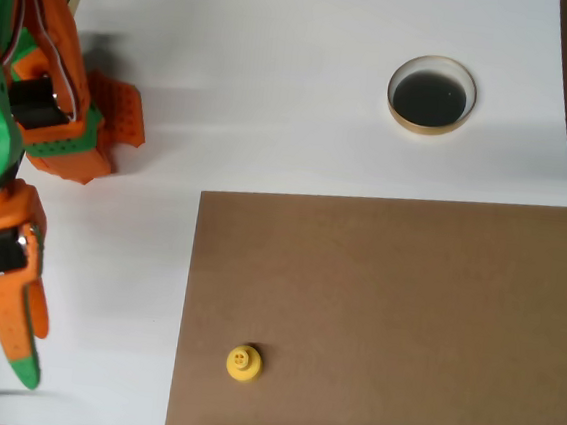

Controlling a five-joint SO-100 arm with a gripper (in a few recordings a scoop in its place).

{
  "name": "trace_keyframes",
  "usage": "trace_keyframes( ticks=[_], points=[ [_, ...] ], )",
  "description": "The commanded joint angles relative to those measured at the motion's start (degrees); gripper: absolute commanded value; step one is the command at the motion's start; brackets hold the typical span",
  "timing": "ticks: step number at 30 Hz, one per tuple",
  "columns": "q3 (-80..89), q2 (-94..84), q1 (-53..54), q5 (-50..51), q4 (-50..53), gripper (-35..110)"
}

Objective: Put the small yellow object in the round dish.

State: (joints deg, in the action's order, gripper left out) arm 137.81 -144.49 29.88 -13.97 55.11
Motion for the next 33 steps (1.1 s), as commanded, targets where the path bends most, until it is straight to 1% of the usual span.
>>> trace_keyframes(
  ticks=[1, 6, 23, 33],
  points=[
    [-7.12, 2.99, -1.85, 0.44, 1.67, 26],
    [-11.60, 7.82, -4.83, 0.70, 3.43, 27],
    [-24.52, 26.63, -9.67, -0.26, 7.29, 28],
    [-32.17, 36.30, -14.85, 1.67, 10.46, 28]
  ],
)
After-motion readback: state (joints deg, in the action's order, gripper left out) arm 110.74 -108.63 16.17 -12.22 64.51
